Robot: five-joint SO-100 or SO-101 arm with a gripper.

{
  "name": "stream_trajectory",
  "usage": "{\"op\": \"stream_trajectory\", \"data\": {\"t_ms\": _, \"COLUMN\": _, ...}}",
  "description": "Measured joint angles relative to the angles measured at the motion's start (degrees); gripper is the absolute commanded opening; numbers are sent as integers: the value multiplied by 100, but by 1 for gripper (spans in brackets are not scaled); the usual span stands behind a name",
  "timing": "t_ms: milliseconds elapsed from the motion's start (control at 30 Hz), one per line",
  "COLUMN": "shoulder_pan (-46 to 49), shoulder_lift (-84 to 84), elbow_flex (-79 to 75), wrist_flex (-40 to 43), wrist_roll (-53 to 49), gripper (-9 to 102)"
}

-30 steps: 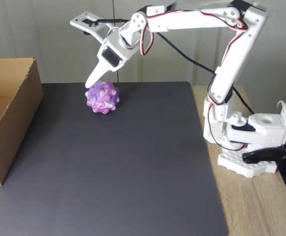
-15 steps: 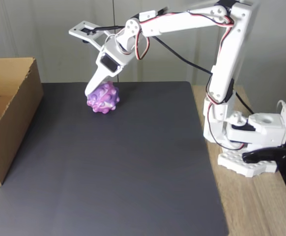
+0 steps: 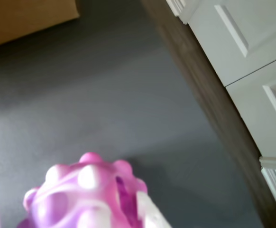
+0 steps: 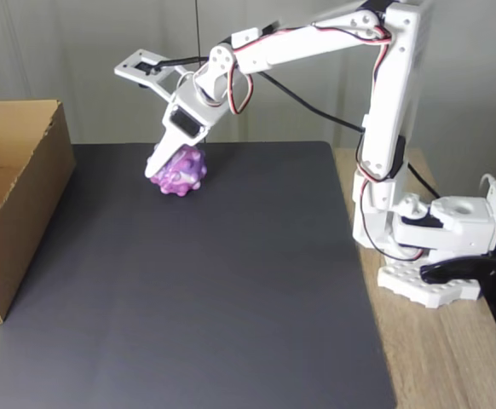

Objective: Grasp a ball and put it in the box.

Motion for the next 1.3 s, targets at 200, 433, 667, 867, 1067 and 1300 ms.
{"op": "stream_trajectory", "data": {"t_ms": 200, "shoulder_pan": -70, "shoulder_lift": -26, "elbow_flex": 0, "wrist_flex": 0, "wrist_roll": 88, "gripper": 22}}
{"op": "stream_trajectory", "data": {"t_ms": 433, "shoulder_pan": -193, "shoulder_lift": -97, "elbow_flex": 0, "wrist_flex": 132, "wrist_roll": 369, "gripper": 21}}
{"op": "stream_trajectory", "data": {"t_ms": 667, "shoulder_pan": -202, "shoulder_lift": -193, "elbow_flex": -9, "wrist_flex": 158, "wrist_roll": 466, "gripper": 16}}
{"op": "stream_trajectory", "data": {"t_ms": 867, "shoulder_pan": -246, "shoulder_lift": -272, "elbow_flex": -9, "wrist_flex": 176, "wrist_roll": 677, "gripper": 10}}
{"op": "stream_trajectory", "data": {"t_ms": 1067, "shoulder_pan": -281, "shoulder_lift": -378, "elbow_flex": -9, "wrist_flex": 237, "wrist_roll": 826, "gripper": 5}}
{"op": "stream_trajectory", "data": {"t_ms": 1300, "shoulder_pan": -290, "shoulder_lift": -422, "elbow_flex": -9, "wrist_flex": 237, "wrist_roll": 835, "gripper": 1}}
